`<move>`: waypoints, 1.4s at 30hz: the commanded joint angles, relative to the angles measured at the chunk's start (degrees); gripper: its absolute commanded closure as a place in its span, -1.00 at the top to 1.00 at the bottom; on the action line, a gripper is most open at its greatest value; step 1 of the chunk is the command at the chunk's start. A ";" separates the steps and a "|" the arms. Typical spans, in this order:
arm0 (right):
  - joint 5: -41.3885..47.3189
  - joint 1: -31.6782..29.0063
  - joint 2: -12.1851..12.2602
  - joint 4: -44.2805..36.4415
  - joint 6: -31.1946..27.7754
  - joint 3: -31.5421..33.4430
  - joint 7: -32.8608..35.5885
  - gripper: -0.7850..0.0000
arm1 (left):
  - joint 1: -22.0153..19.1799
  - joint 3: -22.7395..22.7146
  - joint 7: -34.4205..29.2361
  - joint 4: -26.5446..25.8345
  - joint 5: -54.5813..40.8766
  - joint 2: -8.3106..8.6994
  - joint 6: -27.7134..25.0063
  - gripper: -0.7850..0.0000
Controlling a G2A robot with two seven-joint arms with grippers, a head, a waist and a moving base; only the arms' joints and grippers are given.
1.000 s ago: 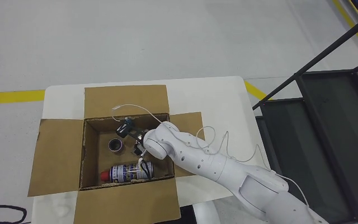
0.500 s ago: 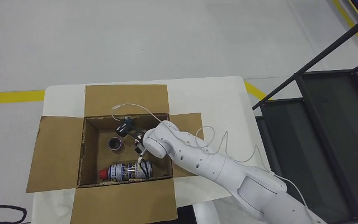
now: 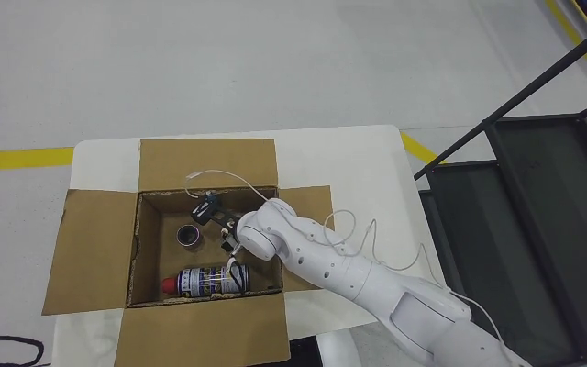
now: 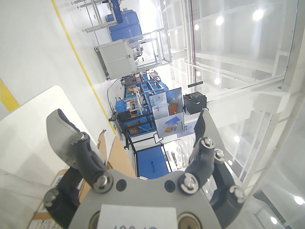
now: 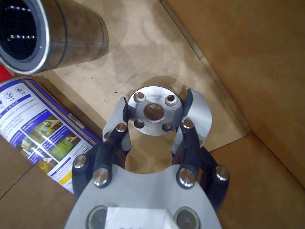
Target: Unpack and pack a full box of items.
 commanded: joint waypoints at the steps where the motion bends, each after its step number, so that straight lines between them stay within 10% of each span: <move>1: -0.30 -0.26 0.05 -0.28 -0.14 0.20 0.06 -1.00 | 0.00 0.00 0.00 0.00 0.00 0.00 0.00 1.00; 42: -2.92 -8.74 1.87 -13.00 -6.12 7.76 -3.47 -1.00 | 0.00 0.00 0.00 0.00 0.00 0.00 0.00 1.00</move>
